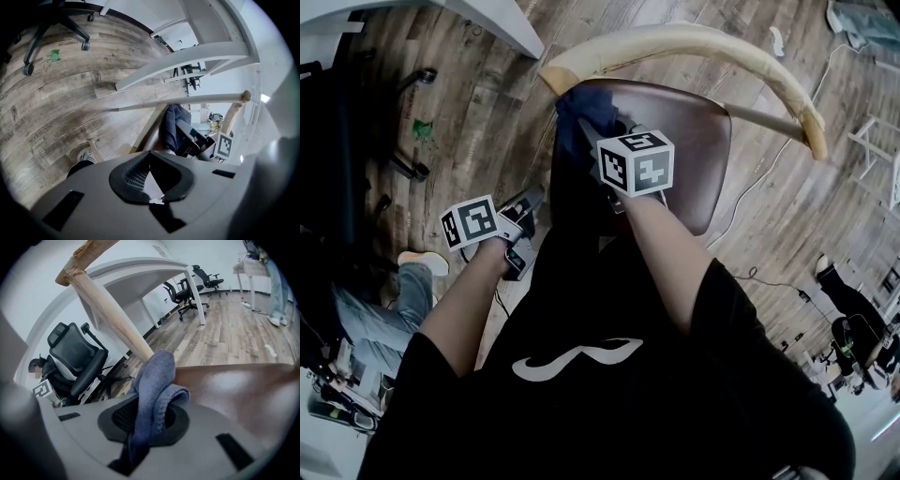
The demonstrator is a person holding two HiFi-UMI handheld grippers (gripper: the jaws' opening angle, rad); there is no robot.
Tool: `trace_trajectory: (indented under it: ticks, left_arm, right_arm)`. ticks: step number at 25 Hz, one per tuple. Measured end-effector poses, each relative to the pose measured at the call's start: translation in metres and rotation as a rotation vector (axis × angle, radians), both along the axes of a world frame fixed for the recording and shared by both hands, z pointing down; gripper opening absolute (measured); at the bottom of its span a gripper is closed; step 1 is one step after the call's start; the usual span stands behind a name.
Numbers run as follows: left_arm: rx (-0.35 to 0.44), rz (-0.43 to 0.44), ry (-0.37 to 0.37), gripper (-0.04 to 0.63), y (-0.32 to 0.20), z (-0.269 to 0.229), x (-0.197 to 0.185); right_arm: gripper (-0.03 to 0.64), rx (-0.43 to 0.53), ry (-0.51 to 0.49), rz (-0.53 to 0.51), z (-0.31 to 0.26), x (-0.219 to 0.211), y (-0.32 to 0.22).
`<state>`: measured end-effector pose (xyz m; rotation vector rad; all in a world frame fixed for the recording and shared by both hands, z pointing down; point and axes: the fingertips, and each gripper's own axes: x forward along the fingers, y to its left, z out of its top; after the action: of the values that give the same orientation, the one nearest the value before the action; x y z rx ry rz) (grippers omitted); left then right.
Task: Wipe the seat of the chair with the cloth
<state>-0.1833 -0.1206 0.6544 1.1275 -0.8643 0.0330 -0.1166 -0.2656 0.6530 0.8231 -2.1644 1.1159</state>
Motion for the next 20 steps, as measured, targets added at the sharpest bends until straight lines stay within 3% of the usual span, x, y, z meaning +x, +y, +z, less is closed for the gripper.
trace_trajectory:
  ticks: [20]
  left_arm:
    - [0.014, 0.09, -0.004, 0.014, -0.005, -0.003, 0.027]
  right_arm:
    - [0.044, 0.046, 0.08, 0.134, -0.002, 0.079, -0.027]
